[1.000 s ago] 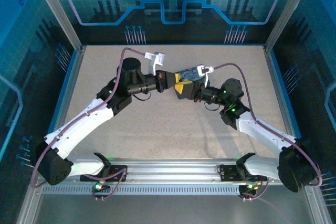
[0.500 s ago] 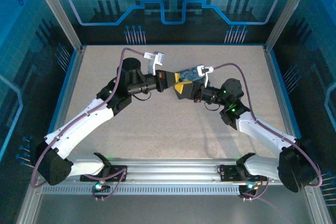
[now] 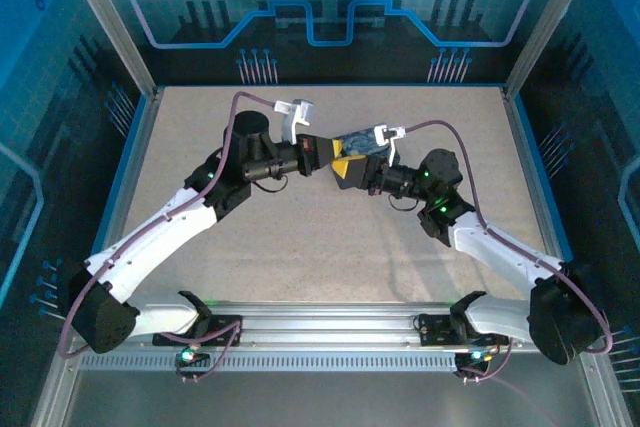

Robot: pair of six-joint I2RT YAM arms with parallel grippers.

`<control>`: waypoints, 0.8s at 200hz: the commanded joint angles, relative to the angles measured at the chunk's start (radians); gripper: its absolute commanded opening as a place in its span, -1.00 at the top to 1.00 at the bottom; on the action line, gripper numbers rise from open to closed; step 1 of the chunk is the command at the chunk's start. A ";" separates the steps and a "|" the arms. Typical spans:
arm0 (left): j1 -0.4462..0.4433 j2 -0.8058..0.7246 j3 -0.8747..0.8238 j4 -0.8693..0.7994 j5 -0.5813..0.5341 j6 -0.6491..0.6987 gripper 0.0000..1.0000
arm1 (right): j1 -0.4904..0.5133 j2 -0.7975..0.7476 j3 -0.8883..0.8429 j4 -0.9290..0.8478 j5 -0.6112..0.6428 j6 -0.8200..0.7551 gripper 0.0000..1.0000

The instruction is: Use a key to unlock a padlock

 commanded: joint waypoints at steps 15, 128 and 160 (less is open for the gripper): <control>0.006 0.013 -0.016 0.037 0.014 -0.014 1.00 | 0.010 0.015 0.042 0.020 0.020 0.014 0.66; 0.006 0.010 -0.027 0.047 -0.011 -0.029 1.00 | 0.011 0.004 0.022 0.008 0.031 0.017 0.76; 0.009 0.008 -0.031 0.054 -0.013 -0.035 1.00 | 0.011 0.004 0.019 0.007 0.029 0.017 0.71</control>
